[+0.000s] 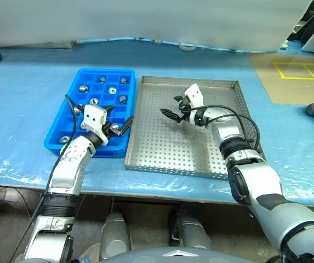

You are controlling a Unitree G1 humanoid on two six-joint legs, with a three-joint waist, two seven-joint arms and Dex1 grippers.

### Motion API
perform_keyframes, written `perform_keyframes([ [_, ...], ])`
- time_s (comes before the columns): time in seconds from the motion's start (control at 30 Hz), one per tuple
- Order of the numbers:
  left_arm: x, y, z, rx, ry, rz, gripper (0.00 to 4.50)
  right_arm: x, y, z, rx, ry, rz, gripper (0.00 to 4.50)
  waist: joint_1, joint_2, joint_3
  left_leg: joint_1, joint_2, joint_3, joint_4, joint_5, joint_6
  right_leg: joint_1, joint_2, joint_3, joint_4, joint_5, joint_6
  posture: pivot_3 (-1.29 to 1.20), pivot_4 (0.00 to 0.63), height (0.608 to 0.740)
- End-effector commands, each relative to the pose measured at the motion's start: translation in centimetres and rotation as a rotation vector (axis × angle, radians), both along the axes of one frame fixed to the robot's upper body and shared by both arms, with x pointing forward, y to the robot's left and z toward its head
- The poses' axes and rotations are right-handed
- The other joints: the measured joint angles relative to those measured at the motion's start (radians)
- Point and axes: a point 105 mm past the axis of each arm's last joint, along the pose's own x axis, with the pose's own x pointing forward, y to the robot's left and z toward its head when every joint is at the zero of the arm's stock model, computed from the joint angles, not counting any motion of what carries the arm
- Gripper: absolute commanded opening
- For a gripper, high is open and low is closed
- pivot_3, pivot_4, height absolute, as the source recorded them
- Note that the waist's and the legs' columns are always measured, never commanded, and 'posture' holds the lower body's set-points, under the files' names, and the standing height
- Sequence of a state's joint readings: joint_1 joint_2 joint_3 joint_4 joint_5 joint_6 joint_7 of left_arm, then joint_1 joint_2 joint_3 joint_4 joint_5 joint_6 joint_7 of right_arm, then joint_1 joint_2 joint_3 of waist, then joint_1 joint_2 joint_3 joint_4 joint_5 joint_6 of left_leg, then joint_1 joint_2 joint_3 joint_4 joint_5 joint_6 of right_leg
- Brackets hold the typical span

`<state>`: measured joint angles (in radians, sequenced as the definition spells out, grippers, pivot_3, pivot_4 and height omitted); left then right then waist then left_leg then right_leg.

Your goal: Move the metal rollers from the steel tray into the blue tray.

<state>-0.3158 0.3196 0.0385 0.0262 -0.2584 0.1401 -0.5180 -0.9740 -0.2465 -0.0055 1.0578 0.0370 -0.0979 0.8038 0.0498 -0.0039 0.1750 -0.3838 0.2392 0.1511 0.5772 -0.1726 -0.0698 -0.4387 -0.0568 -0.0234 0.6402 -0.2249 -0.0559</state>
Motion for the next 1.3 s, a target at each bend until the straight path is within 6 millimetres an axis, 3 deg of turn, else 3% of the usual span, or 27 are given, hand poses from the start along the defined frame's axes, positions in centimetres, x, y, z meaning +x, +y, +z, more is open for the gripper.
perform_keyframes([
  [0.03,0.0,-0.3,1.0,0.001,-0.035,-0.005,4.46,0.4,0.3,1.9,0.004,-0.062,0.012,4.50,0.000,0.000,0.000,0.000,0.000,0.000,0.000,0.000,0.000,0.000,0.000,0.000,0.000,0.000,0.000,0.00,0.150,0.740],
  [0.53,0.0,-0.5,1.2,-0.014,-0.041,-0.018,4.46,0.5,0.3,2.3,0.005,-0.071,0.012,4.50,0.000,0.000,0.000,0.000,0.000,0.000,0.000,0.000,0.000,0.000,0.000,0.000,0.000,0.000,0.000,-0.01,0.150,0.740],
  [0.67,0.1,-0.5,1.6,-0.023,-0.056,-0.008,3.56,0.6,0.3,2.4,0.010,-0.075,0.012,3.49,0.000,0.000,0.000,0.000,0.000,0.000,0.000,0.000,0.000,0.000,0.000,0.000,0.000,0.000,0.000,-0.01,0.150,0.740],
  [0.7,0.1,-0.4,1.6,-0.028,-0.057,-0.006,3.56,0.6,0.3,2.4,0.006,-0.077,0.005,3.23,-0.001,0.000,0.000,0.000,0.000,0.000,0.000,0.000,0.000,0.000,0.000,0.000,0.000,0.000,0.000,-0.01,0.150,0.740],
  [0.83,0.2,-0.6,1.6,-0.034,-0.056,-0.013,3.56,0.6,0.1,2.4,0.002,-0.083,0.002,3.23,-0.001,0.000,0.000,0.000,0.000,0.000,0.000,0.000,0.000,0.000,0.000,0.000,0.000,0.000,0.000,-0.02,0.150,0.740],
  [0.9,0.3,-1.0,1.9,-0.040,-0.061,-0.034,3.94,0.7,0.0,2.9,0.026,-0.083,-0.006,3.18,-0.001,0.000,0.000,0.000,0.000,0.000,0.000,0.000,0.000,0.000,0.000,0.000,0.000,0.000,0.000,-0.03,0.150,0.740],
  [0.97,0.3,-1.3,2.1,-0.050,-0.067,-0.050,4.44,0.8,-0.3,3.1,0.034,-0.086,-0.020,3.58,-0.002,0.000,0.000,0.000,0.000,0.000,0.000,0.000,0.000,0.000,0.000,0.000,0.000,0.000,0.000,-0.03,0.150,0.740],
  [1.07,0.5,-1.4,2.2,-0.050,-0.069,-0.041,4.50,0.8,-0.4,2.9,0.032,-0.083,-0.023,4.40,-0.003,0.000,0.000,0.000,0.000,0.000,0.000,0.000,0.000,0.000,0.000,0.000,0.000,0.000,0.000,-0.04,0.150,0.740],
  [1.3,0.4,-1.6,1.7,-0.045,-0.054,-0.050,4.50,0.7,-0.8,2.7,0.025,-0.081,-0.024,4.46,-0.006,0.000,0.000,0.000,0.000,0.000,0.000,0.000,0.000,0.000,0.000,0.000,0.000,0.000,0.000,-0.06,0.150,0.740],
])
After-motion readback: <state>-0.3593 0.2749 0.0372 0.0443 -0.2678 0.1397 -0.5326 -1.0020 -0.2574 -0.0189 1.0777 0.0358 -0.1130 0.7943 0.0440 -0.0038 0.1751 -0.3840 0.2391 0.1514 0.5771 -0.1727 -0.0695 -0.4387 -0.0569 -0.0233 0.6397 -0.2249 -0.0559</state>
